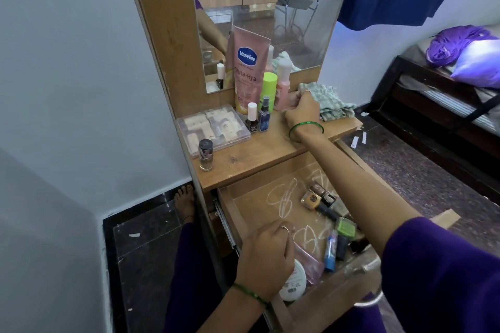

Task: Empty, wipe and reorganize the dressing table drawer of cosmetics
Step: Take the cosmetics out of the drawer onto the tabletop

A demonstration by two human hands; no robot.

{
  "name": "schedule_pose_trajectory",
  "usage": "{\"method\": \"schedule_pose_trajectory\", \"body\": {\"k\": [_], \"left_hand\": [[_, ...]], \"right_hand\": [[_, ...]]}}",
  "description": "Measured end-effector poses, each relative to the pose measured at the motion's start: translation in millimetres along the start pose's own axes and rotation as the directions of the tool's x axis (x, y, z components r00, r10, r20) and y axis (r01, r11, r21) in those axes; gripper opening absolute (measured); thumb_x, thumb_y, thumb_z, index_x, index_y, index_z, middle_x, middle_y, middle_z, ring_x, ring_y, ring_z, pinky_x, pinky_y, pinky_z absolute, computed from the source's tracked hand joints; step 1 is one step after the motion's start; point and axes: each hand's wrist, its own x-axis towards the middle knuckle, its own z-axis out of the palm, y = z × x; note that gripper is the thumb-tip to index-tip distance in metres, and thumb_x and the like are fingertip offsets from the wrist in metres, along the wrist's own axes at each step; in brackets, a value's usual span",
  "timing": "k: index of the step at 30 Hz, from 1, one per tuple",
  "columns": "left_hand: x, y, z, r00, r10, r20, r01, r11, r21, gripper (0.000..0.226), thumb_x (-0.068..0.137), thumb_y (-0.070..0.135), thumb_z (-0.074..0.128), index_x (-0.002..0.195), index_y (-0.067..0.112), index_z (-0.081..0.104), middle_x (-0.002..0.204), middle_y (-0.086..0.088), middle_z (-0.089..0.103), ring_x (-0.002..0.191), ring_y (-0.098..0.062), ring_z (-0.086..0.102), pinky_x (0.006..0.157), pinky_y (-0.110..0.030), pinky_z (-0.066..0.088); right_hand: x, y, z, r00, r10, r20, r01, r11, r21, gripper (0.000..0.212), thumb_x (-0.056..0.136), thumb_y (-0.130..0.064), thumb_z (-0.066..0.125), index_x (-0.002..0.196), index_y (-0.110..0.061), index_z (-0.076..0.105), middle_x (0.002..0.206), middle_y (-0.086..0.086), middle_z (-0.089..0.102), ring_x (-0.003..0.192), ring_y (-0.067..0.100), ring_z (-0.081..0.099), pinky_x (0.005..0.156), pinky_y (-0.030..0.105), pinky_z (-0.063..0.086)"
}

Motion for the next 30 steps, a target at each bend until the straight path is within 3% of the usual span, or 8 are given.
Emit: {"method": "schedule_pose_trajectory", "body": {"k": [4,8,11,14,17,22,27,30], "left_hand": [[0.8,0.7,-0.1,0.999,-0.004,0.038,0.002,0.998,0.06,0.012,0.078,0.021,0.056,0.085,0.023,0.067,0.079,0.014,0.066,0.068,-0.002,0.059,0.06,-0.012,0.042],[1.9,2.9,-1.0,0.991,0.0,0.133,-0.019,0.99,0.142,0.013,0.079,0.029,0.054,0.079,0.023,0.065,0.08,0.011,0.065,0.07,-0.008,0.059,0.062,-0.021,0.048],[3.8,4.2,-0.4,0.979,-0.01,0.201,-0.032,0.978,0.204,0.02,0.084,0.034,0.046,0.083,0.021,0.061,0.087,0.008,0.063,0.082,-0.011,0.057,0.074,-0.025,0.045],[4.3,5.1,2.2,0.975,-0.033,0.218,-0.023,0.968,0.251,0.021,0.086,0.034,0.043,0.092,0.024,0.06,0.098,0.01,0.06,0.09,-0.009,0.053,0.079,-0.024,0.037],[3.2,6.2,1.6,0.964,-0.049,0.262,-0.028,0.959,0.281,0.026,0.09,0.033,0.04,0.105,0.028,0.061,0.113,0.012,0.058,0.101,-0.008,0.052,0.084,-0.025,0.036],[12.3,8.7,-1.3,0.916,-0.098,0.388,-0.047,0.937,0.347,0.031,0.092,0.021,0.042,0.114,0.029,0.061,0.121,0.009,0.06,0.105,-0.014,0.057,0.084,-0.029,0.038],[39.7,-2.0,-1.1,0.705,-0.167,0.69,-0.074,0.949,0.306,0.03,0.084,0.005,0.06,0.109,0.019,0.065,0.113,-0.004,0.061,0.097,-0.022,0.061,0.08,-0.035,0.053],[49.2,-6.0,-0.7,0.662,-0.146,0.735,-0.127,0.945,0.301,0.019,0.081,0.003,0.061,0.099,0.008,0.065,0.106,-0.01,0.062,0.093,-0.026,0.062,0.079,-0.035,0.053]], "right_hand": [[-27.5,13.8,-45.3,0.996,-0.039,0.085,0.039,0.999,0.004,0.031,0.076,0.002,0.066,0.072,-0.02,0.044,0.084,0.002,0.055,0.078,0.015,0.053,0.07,0.018,0.043],[-75.3,37.0,-96.8,0.966,-0.018,0.257,0.03,0.999,-0.041,0.021,0.077,-0.006,0.072,0.078,-0.016,0.054,0.079,-0.003,0.061,0.073,0.013,0.06,0.068,0.019,0.049],[-114.5,50.7,-125.8,0.823,0.015,0.568,0.119,0.973,-0.199,0.017,0.079,-0.013,0.071,0.08,-0.022,0.056,0.083,-0.003,0.064,0.079,0.013,0.063,0.076,0.026,0.053],[-142.9,61.4,-131.7,0.637,0.118,0.762,0.339,0.845,-0.414,0.017,0.084,-0.014,0.065,0.101,-0.013,0.062,0.1,0.003,0.065,0.094,0.019,0.063,0.088,0.033,0.051],[-157.4,62.2,-127.8,0.571,0.202,0.796,0.487,0.696,-0.527,0.031,0.087,-0.01,0.056,0.118,-0.01,0.057,0.116,0.007,0.06,0.108,0.022,0.056,0.089,0.028,0.045],[-161.6,66.7,-115.8,0.453,0.302,0.839,0.603,0.589,-0.538,0.045,0.085,-0.006,0.06,0.128,-0.012,0.05,0.122,0.006,0.057,0.111,0.022,0.055,0.091,0.028,0.047],[-163.6,71.0,-104.8,0.407,0.284,0.868,0.714,0.493,-0.497,0.043,0.083,-0.008,0.063,0.124,-0.01,0.052,0.124,0.008,0.053,0.113,0.027,0.053,0.092,0.033,0.045],[-163.0,76.8,-101.1,0.439,0.265,0.859,0.692,0.51,-0.511,0.038,0.082,-0.011,0.065,0.119,-0.012,0.056,0.122,0.007,0.055,0.11,0.026,0.055,0.092,0.034,0.048]]}}
